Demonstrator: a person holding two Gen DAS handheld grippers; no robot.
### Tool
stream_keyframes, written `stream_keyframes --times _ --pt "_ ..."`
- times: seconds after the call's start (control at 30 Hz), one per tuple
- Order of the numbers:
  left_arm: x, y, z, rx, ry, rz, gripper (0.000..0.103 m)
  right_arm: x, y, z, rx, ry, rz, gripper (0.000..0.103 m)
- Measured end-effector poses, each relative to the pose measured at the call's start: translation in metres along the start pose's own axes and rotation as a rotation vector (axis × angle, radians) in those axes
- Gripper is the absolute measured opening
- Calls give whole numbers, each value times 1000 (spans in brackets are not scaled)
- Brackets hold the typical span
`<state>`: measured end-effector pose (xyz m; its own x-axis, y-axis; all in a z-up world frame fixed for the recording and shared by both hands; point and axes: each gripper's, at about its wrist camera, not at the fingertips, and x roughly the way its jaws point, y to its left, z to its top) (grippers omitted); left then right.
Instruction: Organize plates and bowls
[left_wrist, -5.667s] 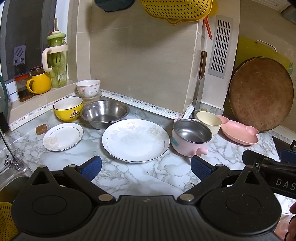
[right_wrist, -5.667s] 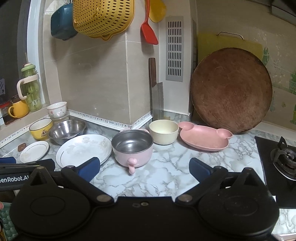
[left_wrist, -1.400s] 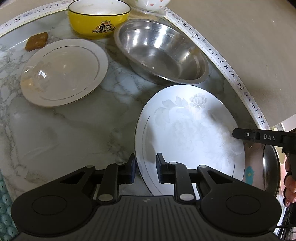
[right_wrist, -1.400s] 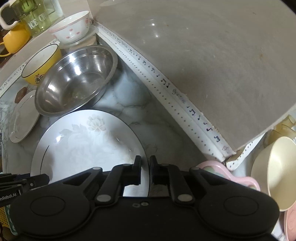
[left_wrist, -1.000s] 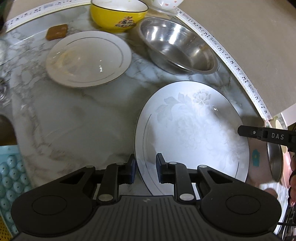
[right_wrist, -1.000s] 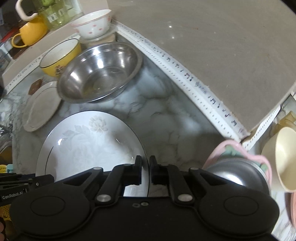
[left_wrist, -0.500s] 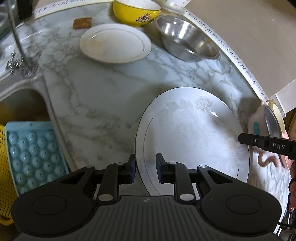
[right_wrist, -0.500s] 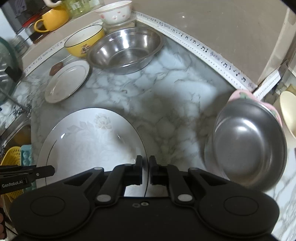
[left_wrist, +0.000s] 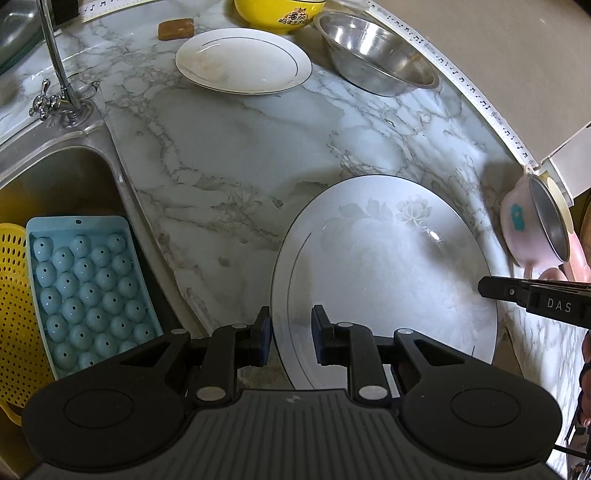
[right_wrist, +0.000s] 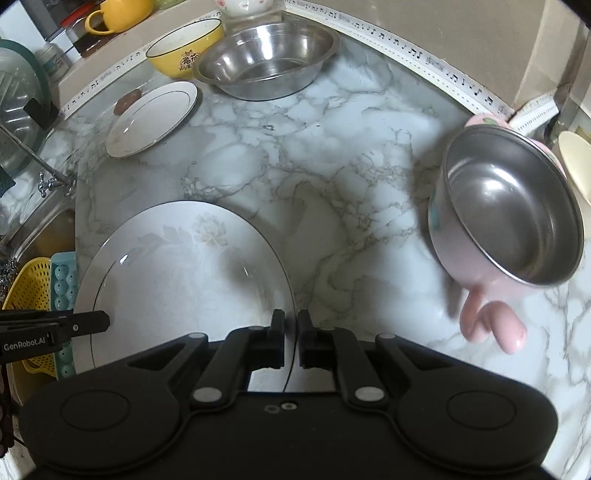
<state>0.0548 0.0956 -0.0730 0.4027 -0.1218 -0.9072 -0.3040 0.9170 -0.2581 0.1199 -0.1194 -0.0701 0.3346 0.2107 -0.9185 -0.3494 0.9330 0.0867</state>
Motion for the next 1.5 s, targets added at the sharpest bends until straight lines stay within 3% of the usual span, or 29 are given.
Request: stream_keyframes --times 0.47,0.7,1.07,1.17,1.23,1.3,1.5 --pt "-8 1 3 28 -31 16 21 -5 -8 0 37 -12 12 9" --pt "-26 -2 12 52 -120 59 21 -23 -5 7 14 -82 1 10" --pt "-46 -21 33 90 -235 25 23 -48 5 20 -32 -223 -5 18" --pt "-49 -27 37 105 -257 17 31 -53 8 22 -45 -253 -13 18" --pt "-52 -30 39 107 -281 11 58 -55 9 23 -51 -268 -17 18" --pt "-56 -32 40 104 -316 14 69 -57 10 23 -59 -287 -17 19" --pt "-59 -35 48 121 -340 14 69 -62 19 25 -84 -327 -20 21"
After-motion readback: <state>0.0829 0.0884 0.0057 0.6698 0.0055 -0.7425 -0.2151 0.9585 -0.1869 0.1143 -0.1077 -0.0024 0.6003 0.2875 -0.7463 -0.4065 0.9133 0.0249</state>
